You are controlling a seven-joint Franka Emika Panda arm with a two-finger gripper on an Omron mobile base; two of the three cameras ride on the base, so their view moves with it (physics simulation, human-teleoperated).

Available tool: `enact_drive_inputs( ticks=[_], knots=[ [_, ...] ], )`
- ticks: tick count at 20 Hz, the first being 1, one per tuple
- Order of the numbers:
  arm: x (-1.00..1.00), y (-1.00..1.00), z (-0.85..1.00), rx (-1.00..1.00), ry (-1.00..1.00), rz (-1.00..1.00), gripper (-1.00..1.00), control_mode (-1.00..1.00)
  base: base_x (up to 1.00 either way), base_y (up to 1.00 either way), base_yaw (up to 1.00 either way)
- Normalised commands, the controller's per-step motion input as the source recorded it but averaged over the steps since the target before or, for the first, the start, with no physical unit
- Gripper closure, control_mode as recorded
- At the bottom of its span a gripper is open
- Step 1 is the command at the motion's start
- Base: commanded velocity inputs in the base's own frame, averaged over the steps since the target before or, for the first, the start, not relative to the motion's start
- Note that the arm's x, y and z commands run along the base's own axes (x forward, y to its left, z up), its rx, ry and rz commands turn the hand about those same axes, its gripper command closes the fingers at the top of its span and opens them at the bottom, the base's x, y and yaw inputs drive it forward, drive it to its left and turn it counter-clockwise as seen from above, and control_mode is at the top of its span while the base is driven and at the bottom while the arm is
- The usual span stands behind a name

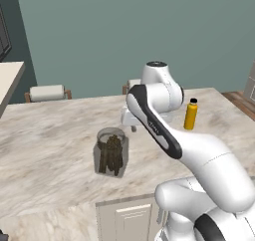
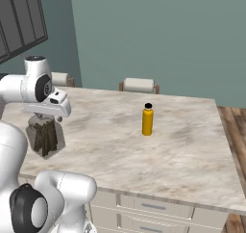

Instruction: Pick the jar and jar from the dining table and place them in the open cabinet. Close the cabinet after placing the objects.

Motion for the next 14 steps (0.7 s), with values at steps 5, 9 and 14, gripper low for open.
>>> enact_drive_inputs(
  ticks=[5,9,14],
  knots=[
    [0.12,0.04,-0.14,0.0,0.02,0.0,-1.0,-1.0,0.0,0.0,0.0],
    [0.05,0.09,-0.11,0.0,0.02,0.0,-1.0,-1.0,0.0,0.0,0.0],
    [0.01,0.1,-0.11,0.0,0.04,0.0,-1.0,-1.0,0.0,0.0,0.0]
  ],
)
